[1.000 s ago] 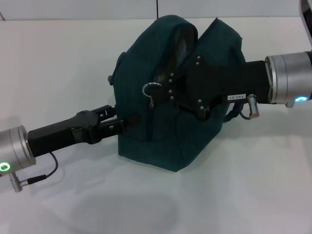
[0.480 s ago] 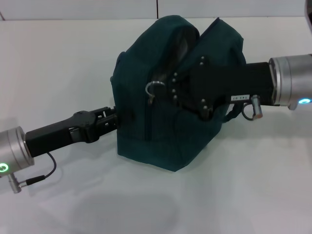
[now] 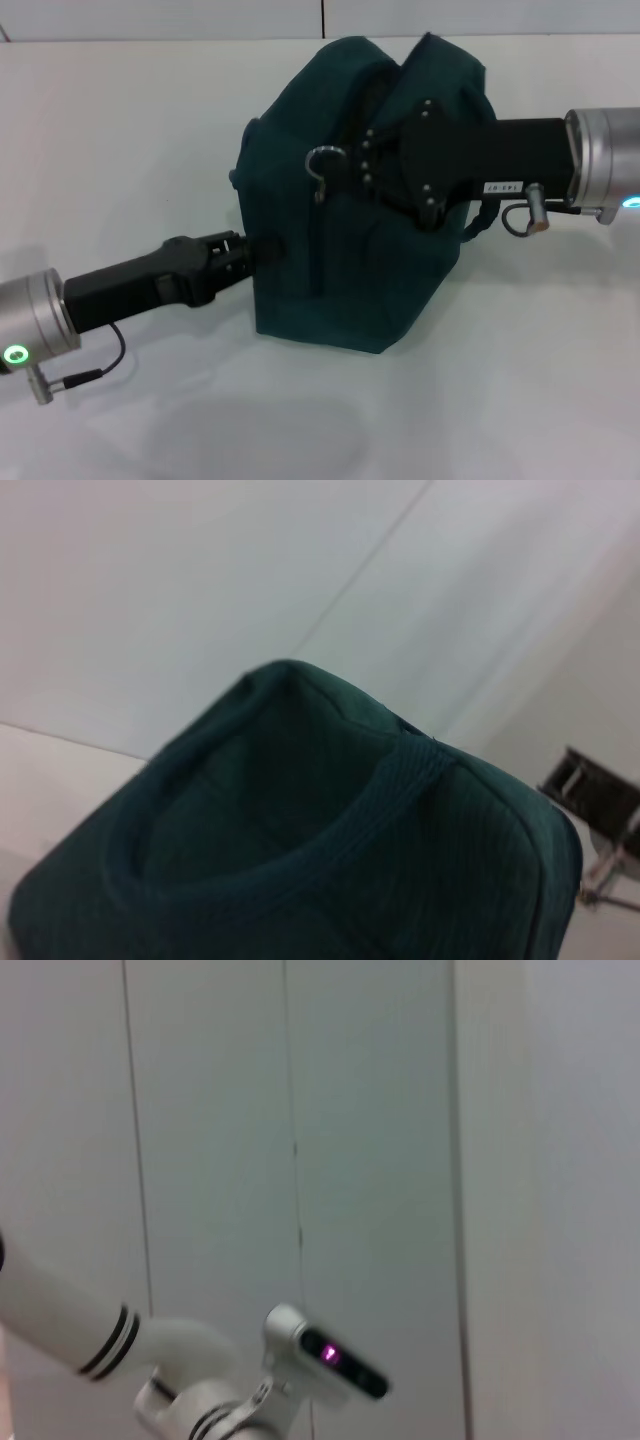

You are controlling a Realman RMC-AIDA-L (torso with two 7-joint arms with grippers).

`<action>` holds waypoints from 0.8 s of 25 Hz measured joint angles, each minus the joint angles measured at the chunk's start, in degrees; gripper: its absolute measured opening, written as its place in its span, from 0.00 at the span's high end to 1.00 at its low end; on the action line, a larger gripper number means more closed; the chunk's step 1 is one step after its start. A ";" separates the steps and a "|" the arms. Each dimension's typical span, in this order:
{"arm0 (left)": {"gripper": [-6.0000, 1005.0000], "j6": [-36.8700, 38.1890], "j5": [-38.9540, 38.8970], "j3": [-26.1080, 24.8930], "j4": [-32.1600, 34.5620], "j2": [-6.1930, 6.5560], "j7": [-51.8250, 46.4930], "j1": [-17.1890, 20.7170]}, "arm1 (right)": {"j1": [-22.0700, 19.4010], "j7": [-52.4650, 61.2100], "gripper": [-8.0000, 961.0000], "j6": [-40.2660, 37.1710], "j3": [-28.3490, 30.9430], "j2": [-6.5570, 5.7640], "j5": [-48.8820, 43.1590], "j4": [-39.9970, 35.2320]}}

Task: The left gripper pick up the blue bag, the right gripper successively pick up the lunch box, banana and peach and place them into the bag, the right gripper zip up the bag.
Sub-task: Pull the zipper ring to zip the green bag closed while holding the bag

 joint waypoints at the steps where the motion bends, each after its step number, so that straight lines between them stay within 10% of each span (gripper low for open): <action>1: 0.69 0.09 0.45 0.06 0.00 -0.10 0.87 0.00 | -0.19 0.17 0.98 0.00 0.00 -0.06 0.66 0.00; 20: 0.82 2.55 2.71 0.94 -0.83 -0.46 6.65 0.05 | -0.43 7.26 0.98 -0.02 9.76 -0.32 1.98 7.98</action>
